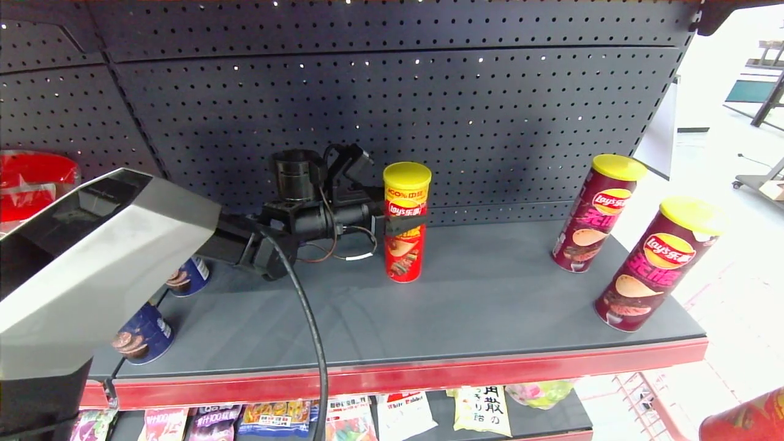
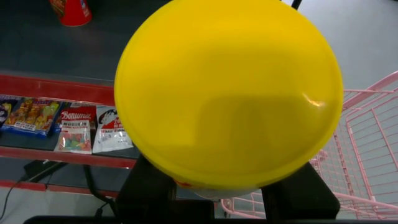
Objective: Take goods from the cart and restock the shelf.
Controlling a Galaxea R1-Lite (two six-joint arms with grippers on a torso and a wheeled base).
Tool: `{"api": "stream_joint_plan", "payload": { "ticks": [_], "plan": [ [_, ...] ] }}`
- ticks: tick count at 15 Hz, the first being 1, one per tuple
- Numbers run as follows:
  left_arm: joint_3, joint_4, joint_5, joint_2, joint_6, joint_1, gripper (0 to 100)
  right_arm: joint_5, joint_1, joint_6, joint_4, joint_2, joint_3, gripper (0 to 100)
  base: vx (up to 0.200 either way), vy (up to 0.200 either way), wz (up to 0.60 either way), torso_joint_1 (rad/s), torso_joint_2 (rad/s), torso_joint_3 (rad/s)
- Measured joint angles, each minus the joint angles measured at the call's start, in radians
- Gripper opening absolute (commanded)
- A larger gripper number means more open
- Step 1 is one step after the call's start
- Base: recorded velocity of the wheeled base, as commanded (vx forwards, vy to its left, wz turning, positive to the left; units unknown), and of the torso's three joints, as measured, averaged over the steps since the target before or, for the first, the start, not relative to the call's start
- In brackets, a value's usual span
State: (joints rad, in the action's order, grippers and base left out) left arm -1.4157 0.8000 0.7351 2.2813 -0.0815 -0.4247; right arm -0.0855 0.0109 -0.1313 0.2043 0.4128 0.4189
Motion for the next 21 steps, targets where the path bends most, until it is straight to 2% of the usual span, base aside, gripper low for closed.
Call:
{"api": "stream_joint_plan", "payload": {
  "ticks": [3,8,10,14,15,17,19,21],
  "plan": [
    [-0.026,0.001,-0.007,0.014,0.034,-0.011,0,0.0,0.001,0.0,0.0,0.002,0.0,0,0.0,0.0,0.0,0.0,0.0,0.0],
    [0.0,0.042,-0.014,0.007,0.04,-0.02,0,0.0,0.001,0.0,-0.001,0.005,-0.001,0,0.0,0.0,0.0,0.0,0.0,0.0],
    [0.072,0.056,-0.014,-0.032,0.043,-0.02,0,0.0,0.001,0.0,-0.002,0.01,0.005,0,0.0,0.0,0.0,0.0,0.0,0.0],
    [0.293,0.065,-0.017,-0.197,0.047,-0.016,0,-0.001,0.001,0.001,-0.003,0.024,0.023,0,0.0,0.0,0.0,0.0,0.0,0.0],
    [0.341,0.076,-0.035,-0.238,0.045,-0.015,0,-0.003,0.001,0.001,-0.002,0.025,0.024,0,0.0,0.0,0.0,0.0,0.0,0.0],
    [0.443,0.144,-0.093,-0.296,0.041,-0.015,0,-0.003,0.001,0.001,-0.002,0.028,0.025,0,0.0,0.0,0.0,0.0,0.0,0.0],
    [0.534,0.277,-0.115,-0.316,0.045,-0.028,0,-0.003,0.001,0.001,-0.002,0.029,0.026,0,0.0,0.0,0.0,0.0,0.0,0.0],
    [0.574,0.36,-0.123,-0.303,0.048,-0.042,0,-0.003,0.001,0.001,-0.002,0.029,0.026,0,0.0,0.0,0.0,0.0,0.0,0.0]
  ]
}}
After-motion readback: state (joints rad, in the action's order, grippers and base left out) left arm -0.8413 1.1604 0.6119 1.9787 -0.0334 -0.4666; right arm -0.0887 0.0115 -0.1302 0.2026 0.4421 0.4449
